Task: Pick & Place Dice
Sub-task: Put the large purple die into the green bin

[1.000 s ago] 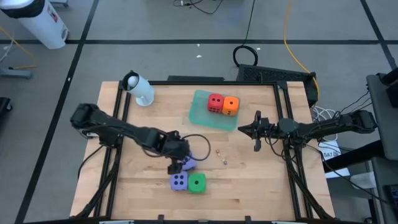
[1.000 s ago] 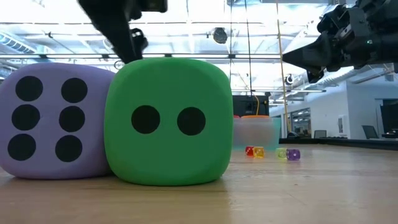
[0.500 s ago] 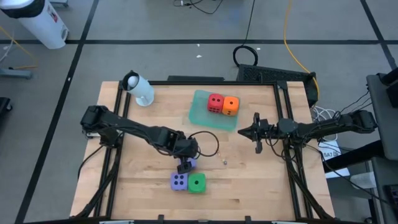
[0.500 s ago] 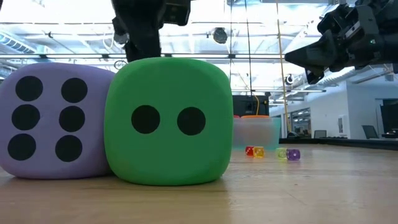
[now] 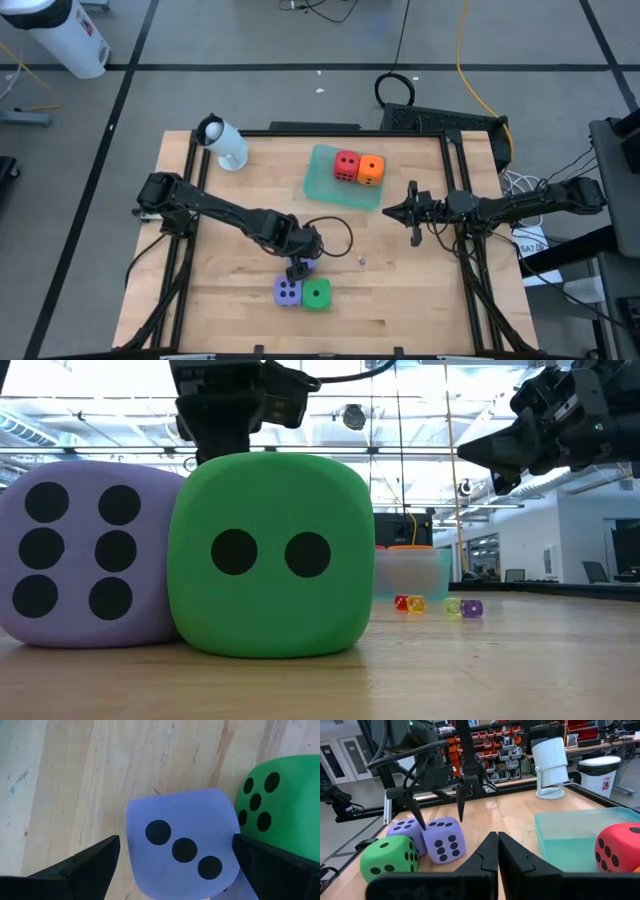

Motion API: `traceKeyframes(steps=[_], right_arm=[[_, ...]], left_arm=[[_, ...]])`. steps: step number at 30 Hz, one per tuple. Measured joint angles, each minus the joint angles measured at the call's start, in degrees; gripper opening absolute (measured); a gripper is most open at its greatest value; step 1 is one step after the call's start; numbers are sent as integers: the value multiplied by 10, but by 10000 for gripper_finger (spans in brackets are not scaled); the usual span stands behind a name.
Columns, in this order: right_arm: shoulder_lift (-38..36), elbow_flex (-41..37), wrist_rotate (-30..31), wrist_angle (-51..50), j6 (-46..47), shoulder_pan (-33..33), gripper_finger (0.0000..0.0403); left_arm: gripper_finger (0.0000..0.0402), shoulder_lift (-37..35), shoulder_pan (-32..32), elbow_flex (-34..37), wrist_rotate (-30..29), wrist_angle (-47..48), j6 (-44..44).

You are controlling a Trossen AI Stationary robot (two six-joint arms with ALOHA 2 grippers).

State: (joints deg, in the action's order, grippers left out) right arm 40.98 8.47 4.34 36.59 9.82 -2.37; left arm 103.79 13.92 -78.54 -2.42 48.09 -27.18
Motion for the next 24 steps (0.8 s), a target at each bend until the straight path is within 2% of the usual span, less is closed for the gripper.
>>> traceKeyframes(steps=[10, 17, 21, 24], right_arm=[[0, 0, 0, -2, 11, 0, 0], [0, 0, 0, -5, 15, 0, 0], [0, 0, 0, -4, 15, 0, 0], [0, 0, 0, -4, 16, 0, 0]], left_arm=[[398, 50, -1, -4, 55, -11, 10], [398, 49, -14, -2, 54, -13, 8], [399, 40, -25, -1, 59, 3, 38], [398, 25, -33, 0, 41, 11, 62]])
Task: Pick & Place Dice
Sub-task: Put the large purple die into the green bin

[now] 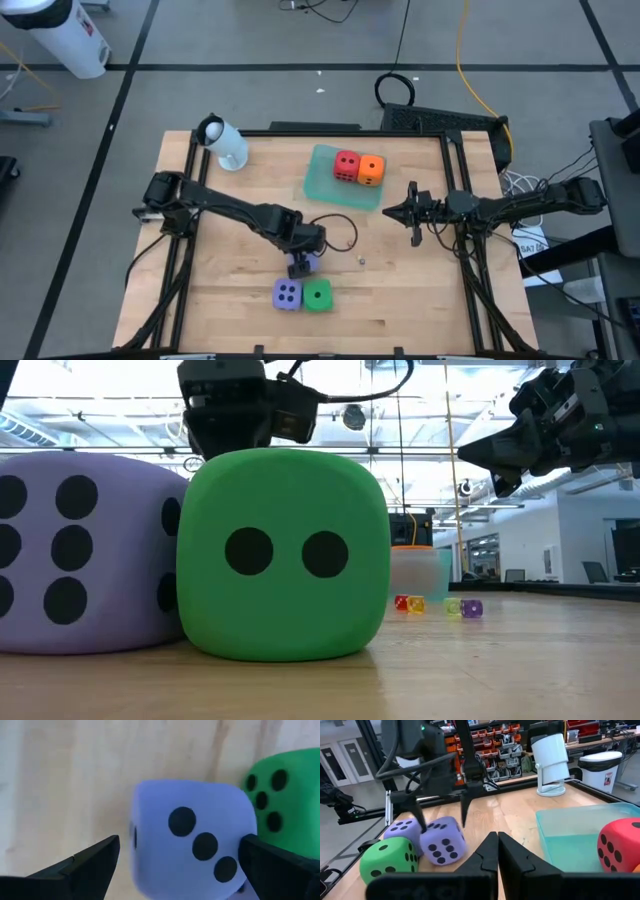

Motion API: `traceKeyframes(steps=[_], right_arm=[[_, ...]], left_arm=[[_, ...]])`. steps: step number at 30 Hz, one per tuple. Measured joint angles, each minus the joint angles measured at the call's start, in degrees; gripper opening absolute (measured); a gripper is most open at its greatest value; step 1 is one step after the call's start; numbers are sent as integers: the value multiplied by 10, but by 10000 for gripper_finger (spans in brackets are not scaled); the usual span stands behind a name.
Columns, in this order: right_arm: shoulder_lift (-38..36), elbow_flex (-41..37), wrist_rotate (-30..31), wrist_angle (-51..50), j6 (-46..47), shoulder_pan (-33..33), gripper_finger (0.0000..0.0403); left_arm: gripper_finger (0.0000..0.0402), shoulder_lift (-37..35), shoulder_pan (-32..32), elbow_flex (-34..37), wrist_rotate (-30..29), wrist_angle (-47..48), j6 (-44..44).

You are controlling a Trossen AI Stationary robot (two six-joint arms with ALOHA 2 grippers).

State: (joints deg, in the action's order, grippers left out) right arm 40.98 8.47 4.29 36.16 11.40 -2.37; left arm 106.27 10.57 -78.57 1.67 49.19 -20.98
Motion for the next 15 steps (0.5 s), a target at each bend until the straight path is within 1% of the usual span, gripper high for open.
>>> traceKeyframes(steps=[6, 10, 15], right_arm=[[0, 0, 0, 0, 2, 0, 0], [0, 0, 0, 1, 6, 0, 0], [0, 0, -1, 2, 12, 0, 0]], left_arm=[[397, -45, -26, 4, -61, 22, 27], [397, -69, -43, 4, -64, 30, 45], [397, -75, -48, 3, -57, 30, 79]])
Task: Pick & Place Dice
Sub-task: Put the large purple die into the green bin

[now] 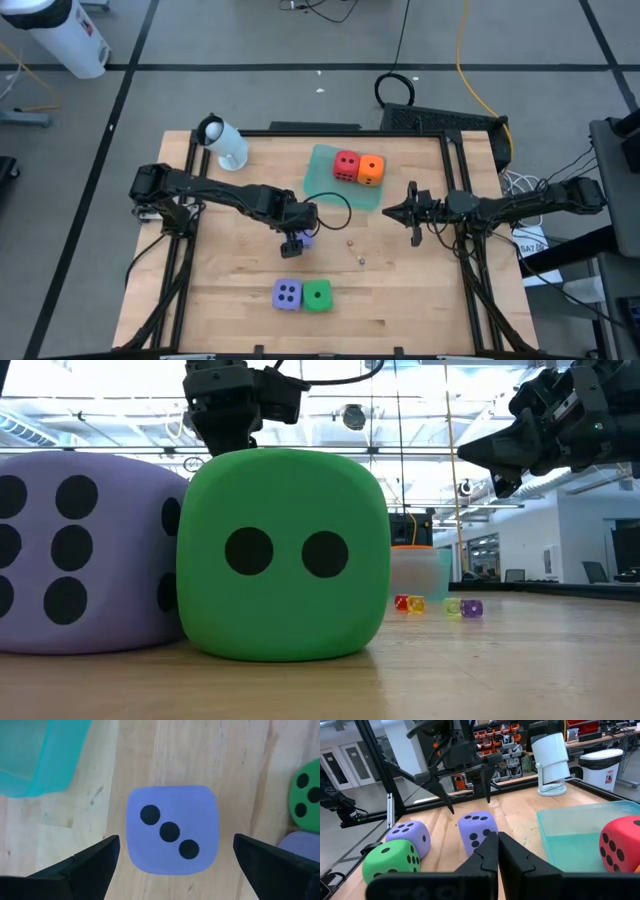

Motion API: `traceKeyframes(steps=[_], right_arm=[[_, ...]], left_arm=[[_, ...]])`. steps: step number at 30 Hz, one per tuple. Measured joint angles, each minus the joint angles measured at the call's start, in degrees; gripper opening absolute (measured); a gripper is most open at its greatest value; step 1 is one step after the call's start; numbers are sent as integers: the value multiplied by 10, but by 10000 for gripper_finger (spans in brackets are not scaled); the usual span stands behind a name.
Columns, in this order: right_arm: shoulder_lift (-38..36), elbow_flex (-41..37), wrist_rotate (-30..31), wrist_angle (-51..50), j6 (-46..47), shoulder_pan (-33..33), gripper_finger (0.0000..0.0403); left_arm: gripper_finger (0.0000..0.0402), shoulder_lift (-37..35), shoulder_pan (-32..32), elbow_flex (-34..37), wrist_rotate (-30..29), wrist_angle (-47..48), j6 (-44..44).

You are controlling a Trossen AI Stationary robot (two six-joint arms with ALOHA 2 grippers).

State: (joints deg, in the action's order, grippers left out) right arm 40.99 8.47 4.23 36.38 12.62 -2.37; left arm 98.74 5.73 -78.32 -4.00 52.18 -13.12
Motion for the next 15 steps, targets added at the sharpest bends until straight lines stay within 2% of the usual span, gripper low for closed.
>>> traceKeyframes(steps=[10, 15], right_arm=[[0, 0, 1, 0, 0, 0, 0], [0, 0, 1, 1, 0, 0, 0]], left_arm=[[400, 0, 16, 0, -10, -2, -20], [400, 20, 7, -2, 6, 4, -20]])
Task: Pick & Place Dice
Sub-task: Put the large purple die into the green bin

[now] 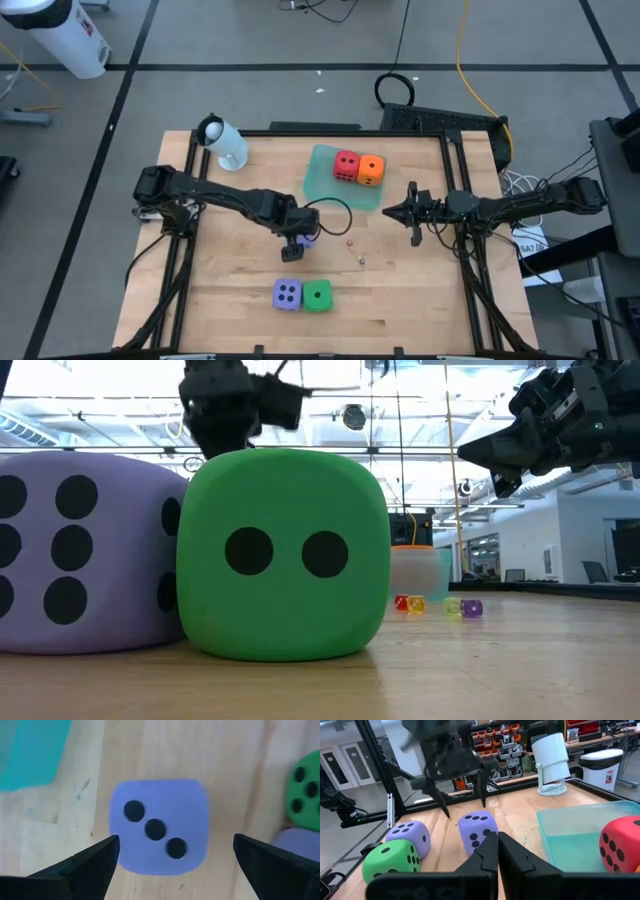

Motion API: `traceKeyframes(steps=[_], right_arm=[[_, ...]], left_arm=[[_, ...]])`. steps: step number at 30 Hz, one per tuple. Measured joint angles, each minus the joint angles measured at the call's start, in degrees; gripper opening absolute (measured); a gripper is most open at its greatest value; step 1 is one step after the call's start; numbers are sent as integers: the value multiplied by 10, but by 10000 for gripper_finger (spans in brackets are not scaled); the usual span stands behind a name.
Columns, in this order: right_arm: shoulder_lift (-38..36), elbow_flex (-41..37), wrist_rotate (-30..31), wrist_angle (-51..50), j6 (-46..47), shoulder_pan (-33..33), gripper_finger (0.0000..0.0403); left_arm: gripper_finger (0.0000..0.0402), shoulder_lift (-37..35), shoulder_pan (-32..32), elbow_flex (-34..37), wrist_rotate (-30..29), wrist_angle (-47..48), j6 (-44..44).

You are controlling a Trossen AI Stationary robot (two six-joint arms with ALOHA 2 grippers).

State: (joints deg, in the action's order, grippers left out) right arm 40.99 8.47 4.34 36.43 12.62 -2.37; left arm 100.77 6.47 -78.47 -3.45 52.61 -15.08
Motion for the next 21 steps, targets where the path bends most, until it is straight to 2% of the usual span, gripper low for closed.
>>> traceKeyframes(steps=[7, 15, 21], right_arm=[[0, 0, 0, 2, -2, 0, 0], [0, 0, 0, 0, -2, 0, 0], [0, 0, 0, 0, -2, 0, 0]], left_arm=[[400, 14, -21, 0, -22, 4, 20], [400, 13, -27, 0, 19, 7, 25], [400, 13, -22, 0, 13, 7, 26]])
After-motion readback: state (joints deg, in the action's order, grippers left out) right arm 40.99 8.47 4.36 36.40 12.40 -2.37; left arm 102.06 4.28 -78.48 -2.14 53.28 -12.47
